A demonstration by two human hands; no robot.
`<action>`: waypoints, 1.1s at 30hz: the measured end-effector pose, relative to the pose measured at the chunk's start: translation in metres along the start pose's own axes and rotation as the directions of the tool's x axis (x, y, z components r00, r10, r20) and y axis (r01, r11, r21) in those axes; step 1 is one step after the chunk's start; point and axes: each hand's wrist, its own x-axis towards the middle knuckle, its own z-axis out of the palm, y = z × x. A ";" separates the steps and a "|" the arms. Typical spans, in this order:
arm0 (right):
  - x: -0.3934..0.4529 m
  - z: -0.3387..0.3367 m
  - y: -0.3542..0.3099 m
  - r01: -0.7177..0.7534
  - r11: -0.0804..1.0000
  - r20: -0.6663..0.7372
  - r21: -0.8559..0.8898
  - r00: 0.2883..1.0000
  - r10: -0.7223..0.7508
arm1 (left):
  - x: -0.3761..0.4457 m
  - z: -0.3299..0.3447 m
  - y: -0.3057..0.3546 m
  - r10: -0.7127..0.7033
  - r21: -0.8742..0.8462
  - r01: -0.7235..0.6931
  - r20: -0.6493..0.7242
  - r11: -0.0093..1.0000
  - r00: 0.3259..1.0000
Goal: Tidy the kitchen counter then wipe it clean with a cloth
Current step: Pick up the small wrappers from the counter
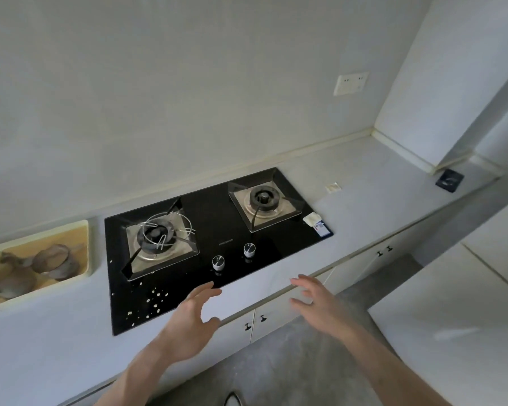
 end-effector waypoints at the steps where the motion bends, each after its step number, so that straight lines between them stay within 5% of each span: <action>1: 0.006 -0.005 0.000 0.000 1.000 -0.003 -0.013 1.000 0.000 | 0.009 -0.002 0.000 -0.009 0.007 0.009 0.006 1.000 1.000; 14: 0.136 -0.093 0.031 -0.021 0.993 0.080 -0.114 0.996 0.030 | 0.102 -0.003 0.047 -0.112 0.143 0.110 0.010 0.984 0.994; 23: 0.220 -0.209 0.074 0.010 0.959 0.105 -0.284 0.994 0.021 | 0.255 0.072 0.167 -0.072 0.219 0.041 0.135 0.975 0.988; 33: 0.334 -0.281 0.124 -0.066 0.862 0.110 -0.502 0.984 0.140 | 0.373 0.150 0.205 -0.282 0.432 0.164 0.223 0.887 0.933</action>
